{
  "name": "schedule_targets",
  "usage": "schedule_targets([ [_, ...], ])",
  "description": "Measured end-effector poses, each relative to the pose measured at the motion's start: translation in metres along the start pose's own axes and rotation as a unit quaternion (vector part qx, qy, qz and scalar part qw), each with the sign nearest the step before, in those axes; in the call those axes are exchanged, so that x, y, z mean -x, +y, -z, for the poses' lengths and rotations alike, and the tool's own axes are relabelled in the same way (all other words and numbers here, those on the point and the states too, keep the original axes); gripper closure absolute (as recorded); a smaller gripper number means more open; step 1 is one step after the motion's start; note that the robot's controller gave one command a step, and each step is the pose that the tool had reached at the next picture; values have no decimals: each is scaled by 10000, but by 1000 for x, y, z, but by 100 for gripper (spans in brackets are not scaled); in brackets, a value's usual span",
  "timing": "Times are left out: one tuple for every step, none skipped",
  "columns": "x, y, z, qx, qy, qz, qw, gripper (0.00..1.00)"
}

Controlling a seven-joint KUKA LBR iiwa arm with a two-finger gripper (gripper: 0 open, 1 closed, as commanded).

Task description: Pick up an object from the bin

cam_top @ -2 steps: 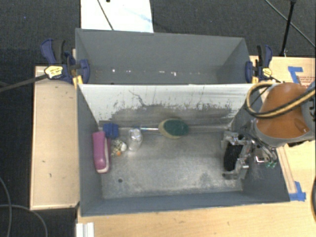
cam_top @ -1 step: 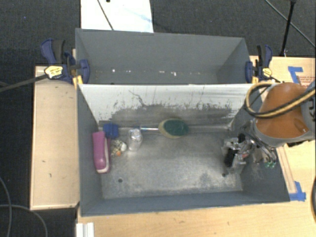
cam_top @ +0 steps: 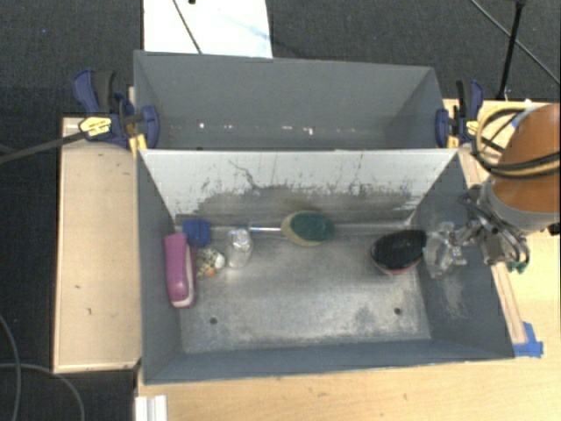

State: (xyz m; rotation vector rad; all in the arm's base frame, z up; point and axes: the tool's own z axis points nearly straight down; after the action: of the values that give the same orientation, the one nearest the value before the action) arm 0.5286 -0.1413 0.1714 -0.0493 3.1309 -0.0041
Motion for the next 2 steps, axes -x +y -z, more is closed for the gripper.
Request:
schedule_targets([
  [-2, 1, -5, 15, 41, -10, 10000, 0],
  [43, 35, -88, 18, -22, -112, 9999, 0],
])
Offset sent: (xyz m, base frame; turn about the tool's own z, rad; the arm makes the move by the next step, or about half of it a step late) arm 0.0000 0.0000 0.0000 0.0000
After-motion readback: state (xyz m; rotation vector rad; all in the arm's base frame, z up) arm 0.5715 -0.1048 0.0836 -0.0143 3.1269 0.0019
